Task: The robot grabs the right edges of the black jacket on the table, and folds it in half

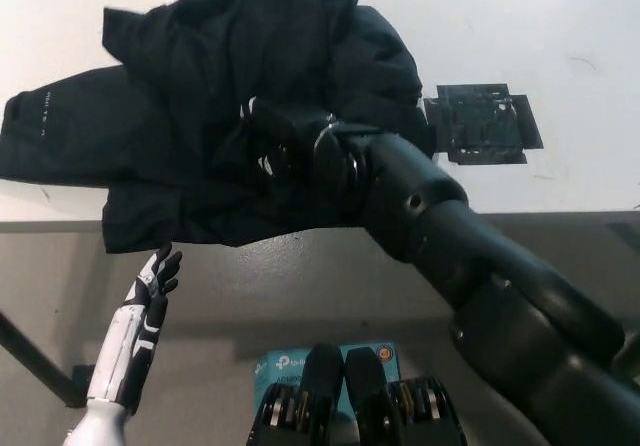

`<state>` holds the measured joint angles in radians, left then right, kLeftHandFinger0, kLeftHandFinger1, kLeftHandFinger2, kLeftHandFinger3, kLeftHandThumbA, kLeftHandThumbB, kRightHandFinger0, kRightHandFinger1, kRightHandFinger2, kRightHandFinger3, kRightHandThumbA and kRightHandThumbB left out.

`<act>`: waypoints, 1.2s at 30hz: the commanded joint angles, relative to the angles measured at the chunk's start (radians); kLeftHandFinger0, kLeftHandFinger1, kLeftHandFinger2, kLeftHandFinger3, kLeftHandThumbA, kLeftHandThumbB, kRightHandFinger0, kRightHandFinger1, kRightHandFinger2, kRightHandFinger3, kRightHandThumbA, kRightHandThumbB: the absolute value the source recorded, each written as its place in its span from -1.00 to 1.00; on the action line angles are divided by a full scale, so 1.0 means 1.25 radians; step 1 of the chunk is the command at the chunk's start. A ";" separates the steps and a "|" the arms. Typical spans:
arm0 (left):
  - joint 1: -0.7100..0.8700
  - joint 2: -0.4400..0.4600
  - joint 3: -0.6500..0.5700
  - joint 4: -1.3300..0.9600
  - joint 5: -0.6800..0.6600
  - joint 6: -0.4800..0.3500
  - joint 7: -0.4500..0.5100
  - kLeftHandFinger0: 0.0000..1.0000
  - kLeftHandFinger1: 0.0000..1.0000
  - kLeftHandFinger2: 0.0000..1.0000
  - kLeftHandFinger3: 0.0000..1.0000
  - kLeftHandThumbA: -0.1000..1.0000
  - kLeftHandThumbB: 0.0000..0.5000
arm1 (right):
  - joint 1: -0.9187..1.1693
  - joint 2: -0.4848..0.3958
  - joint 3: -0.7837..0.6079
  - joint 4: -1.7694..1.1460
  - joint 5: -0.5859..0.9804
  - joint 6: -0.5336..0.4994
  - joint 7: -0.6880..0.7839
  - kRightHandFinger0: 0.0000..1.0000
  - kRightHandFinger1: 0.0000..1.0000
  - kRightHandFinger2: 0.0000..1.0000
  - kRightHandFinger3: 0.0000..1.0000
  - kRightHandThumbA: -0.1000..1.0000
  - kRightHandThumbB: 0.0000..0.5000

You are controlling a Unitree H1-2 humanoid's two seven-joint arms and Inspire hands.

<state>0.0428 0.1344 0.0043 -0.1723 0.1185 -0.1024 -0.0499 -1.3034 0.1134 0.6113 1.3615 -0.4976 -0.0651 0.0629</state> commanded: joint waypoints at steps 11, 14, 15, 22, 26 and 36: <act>-0.015 0.009 0.000 -0.020 0.010 -0.007 -0.001 1.00 1.00 1.00 1.00 1.00 -0.10 | -0.104 -0.044 -0.238 -0.057 0.195 0.075 0.256 1.00 1.00 1.00 1.00 0.75 1.00; -0.017 0.007 0.002 -0.019 0.001 -0.008 -0.002 1.00 1.00 1.00 1.00 1.00 -0.13 | -0.116 -0.042 -0.332 -0.075 0.268 0.128 0.329 1.00 1.00 1.00 1.00 0.89 1.00; -0.017 0.007 0.001 -0.019 0.006 -0.007 -0.001 1.00 1.00 1.00 1.00 1.00 -0.13 | -0.120 -0.041 -0.352 -0.083 0.279 0.145 0.344 1.00 1.00 1.00 1.00 0.92 1.00; -0.027 0.015 -0.003 -0.017 0.008 -0.009 -0.009 1.00 1.00 1.00 1.00 1.00 -0.14 | -0.155 -0.047 -0.513 -0.159 0.385 0.278 0.405 1.00 1.00 1.00 1.00 1.00 0.97; -0.027 0.012 -0.002 -0.020 0.007 0.000 -0.010 1.00 1.00 1.00 1.00 1.00 -0.13 | -0.156 -0.061 -0.553 -0.203 0.413 0.333 0.454 1.00 1.00 1.00 1.00 1.00 1.00; -0.042 0.007 -0.001 -0.021 0.016 0.008 -0.005 1.00 1.00 1.00 1.00 1.00 -0.07 | -0.202 -0.128 -0.708 -0.478 0.540 0.385 0.412 1.00 1.00 1.00 1.00 1.00 1.00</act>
<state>0.0173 0.1343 0.0050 -0.1681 0.1298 -0.0902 -0.0580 -1.3985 0.0281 -0.2006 0.9817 0.0105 0.3301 0.5588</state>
